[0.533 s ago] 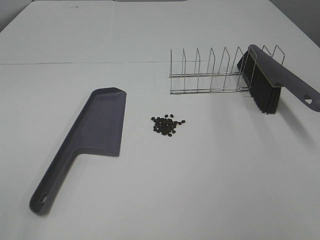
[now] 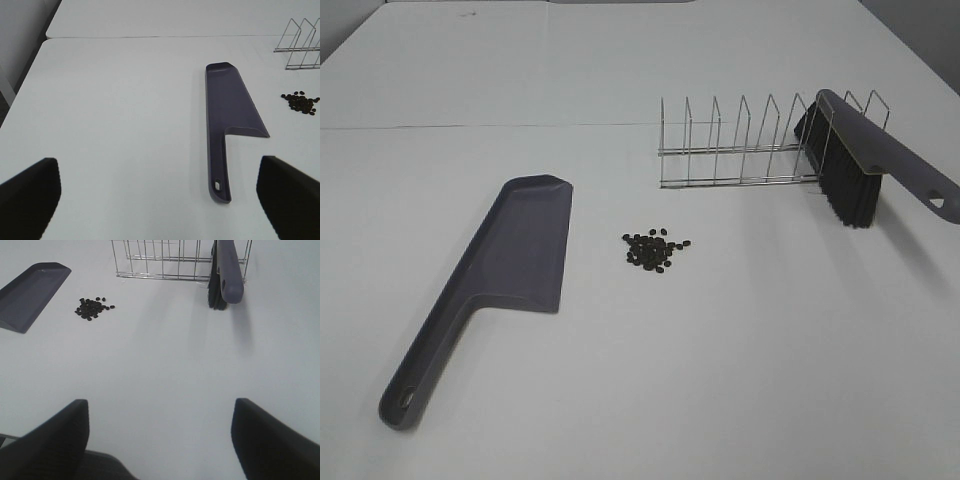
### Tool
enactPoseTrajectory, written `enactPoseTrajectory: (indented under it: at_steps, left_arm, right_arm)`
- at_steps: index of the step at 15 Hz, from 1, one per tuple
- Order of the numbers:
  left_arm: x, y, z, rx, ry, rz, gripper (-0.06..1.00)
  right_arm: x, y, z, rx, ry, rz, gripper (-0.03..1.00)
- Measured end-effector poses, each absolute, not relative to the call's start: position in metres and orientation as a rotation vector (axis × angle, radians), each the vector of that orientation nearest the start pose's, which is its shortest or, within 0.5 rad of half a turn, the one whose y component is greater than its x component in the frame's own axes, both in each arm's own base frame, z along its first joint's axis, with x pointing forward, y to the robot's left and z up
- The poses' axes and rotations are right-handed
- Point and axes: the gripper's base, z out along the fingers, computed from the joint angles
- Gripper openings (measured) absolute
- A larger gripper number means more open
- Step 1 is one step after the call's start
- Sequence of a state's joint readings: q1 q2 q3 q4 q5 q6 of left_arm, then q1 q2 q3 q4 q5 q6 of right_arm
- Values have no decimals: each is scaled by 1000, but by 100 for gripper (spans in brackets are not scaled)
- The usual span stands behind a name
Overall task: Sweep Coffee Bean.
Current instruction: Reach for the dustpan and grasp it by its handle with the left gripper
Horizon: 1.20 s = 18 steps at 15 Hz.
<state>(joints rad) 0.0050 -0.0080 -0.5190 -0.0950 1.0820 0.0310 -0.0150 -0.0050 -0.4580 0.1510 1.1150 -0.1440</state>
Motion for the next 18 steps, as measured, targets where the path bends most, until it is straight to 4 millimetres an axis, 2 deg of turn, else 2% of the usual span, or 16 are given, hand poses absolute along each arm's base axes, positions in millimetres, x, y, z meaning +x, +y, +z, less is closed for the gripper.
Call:
enactPoseTrajectory:
  at_steps: [18]
  left_arm:
    - [-9,-8,281,36,2036,-90,99]
  right_arm:
    - [-4,12,262,-146,2122,90,70]
